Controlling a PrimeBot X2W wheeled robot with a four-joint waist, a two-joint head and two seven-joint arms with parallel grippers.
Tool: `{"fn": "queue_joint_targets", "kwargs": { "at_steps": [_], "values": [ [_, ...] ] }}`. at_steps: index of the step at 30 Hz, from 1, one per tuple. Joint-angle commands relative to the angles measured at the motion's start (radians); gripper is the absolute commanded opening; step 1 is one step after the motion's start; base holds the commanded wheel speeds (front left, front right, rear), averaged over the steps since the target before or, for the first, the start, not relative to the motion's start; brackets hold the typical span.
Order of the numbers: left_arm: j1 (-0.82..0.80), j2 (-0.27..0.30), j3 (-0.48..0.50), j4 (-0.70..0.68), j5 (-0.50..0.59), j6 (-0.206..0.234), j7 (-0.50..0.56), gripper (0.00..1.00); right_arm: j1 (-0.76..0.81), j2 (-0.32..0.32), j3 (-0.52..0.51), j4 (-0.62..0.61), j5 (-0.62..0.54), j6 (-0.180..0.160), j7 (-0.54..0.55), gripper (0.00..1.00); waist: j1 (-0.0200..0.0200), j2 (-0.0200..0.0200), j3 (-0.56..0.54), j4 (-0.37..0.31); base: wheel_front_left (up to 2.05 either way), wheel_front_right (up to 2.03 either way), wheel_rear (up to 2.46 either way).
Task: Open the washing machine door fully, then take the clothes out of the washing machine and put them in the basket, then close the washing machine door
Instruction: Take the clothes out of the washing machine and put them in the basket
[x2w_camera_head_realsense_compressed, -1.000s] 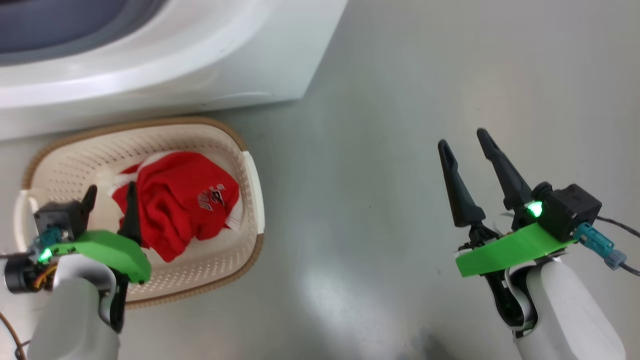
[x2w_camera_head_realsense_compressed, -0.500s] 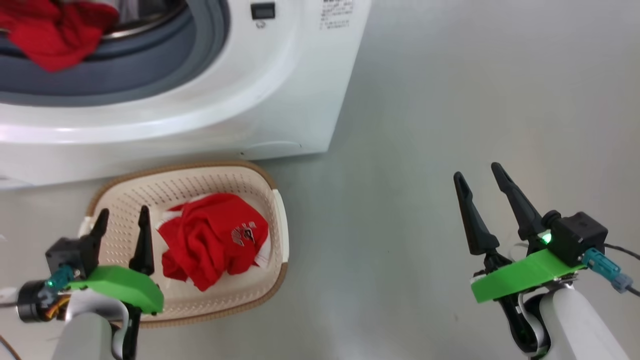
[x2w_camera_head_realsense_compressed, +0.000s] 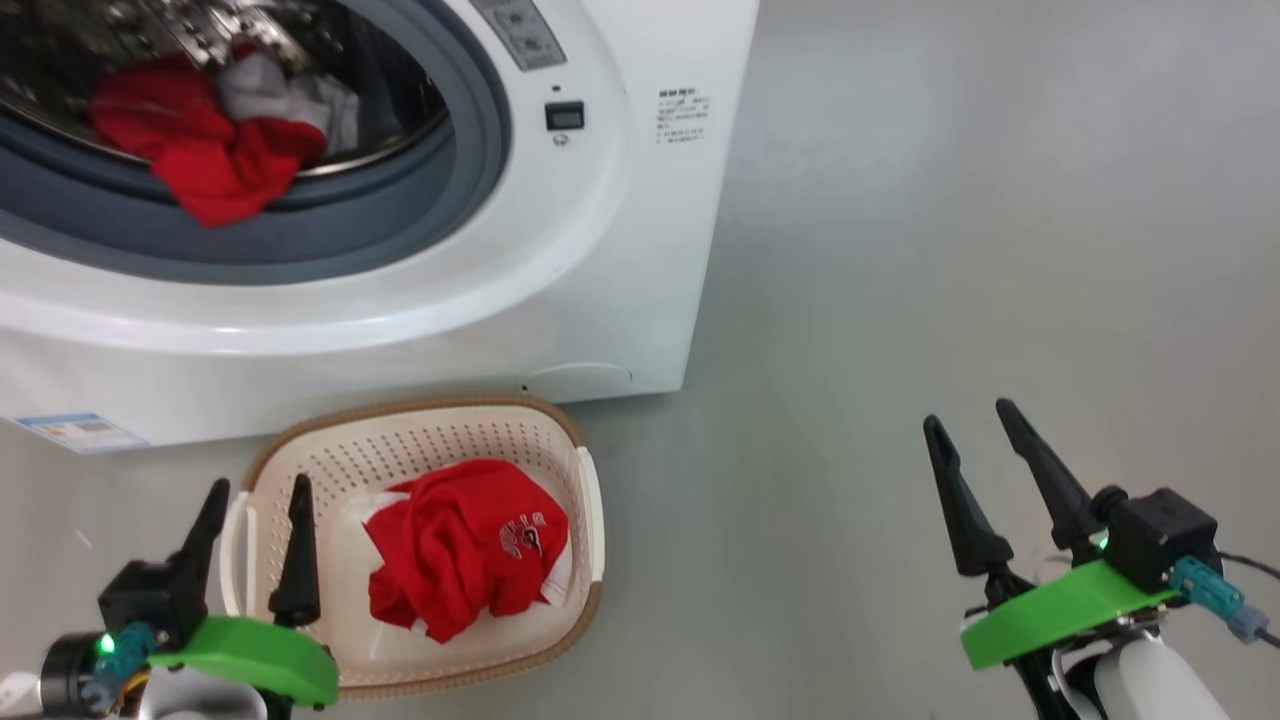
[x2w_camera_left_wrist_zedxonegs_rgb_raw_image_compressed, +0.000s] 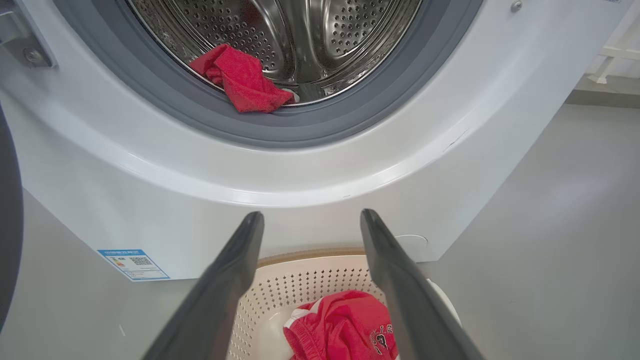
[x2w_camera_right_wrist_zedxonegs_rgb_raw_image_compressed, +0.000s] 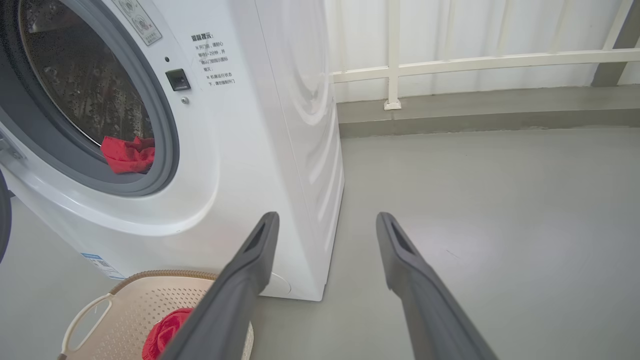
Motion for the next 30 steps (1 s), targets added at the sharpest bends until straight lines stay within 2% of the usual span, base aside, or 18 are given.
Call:
{"fn": "queue_joint_targets", "kwargs": {
  "at_steps": [1, 18, 30],
  "values": [
    [0.023, 0.013, 0.033, -0.040, 0.003, -0.006, -0.006, 1.00, 0.019, -0.013, 0.011, -0.021, 0.002, 0.006, -0.006, 1.00, -0.0001, 0.0000, -0.039, 0.013, 0.00, 0.00, 0.00],
    [0.216, -0.013, 0.031, -0.243, 0.026, -0.006, -0.006, 1.00, 0.153, -0.040, -0.006, -0.039, 0.015, 0.006, -0.006, 1.00, -0.0001, 0.0000, -0.187, 0.027, 0.00, 0.00, 0.00],
    [0.330, -0.020, 0.054, -0.347, 0.043, -0.006, -0.006, 1.00, 0.223, -0.050, -0.032, -0.071, 0.021, 0.006, -0.006, 1.00, -0.0001, 0.0000, -0.225, 0.040, 0.00, 0.00, 0.00]
  ]
}}
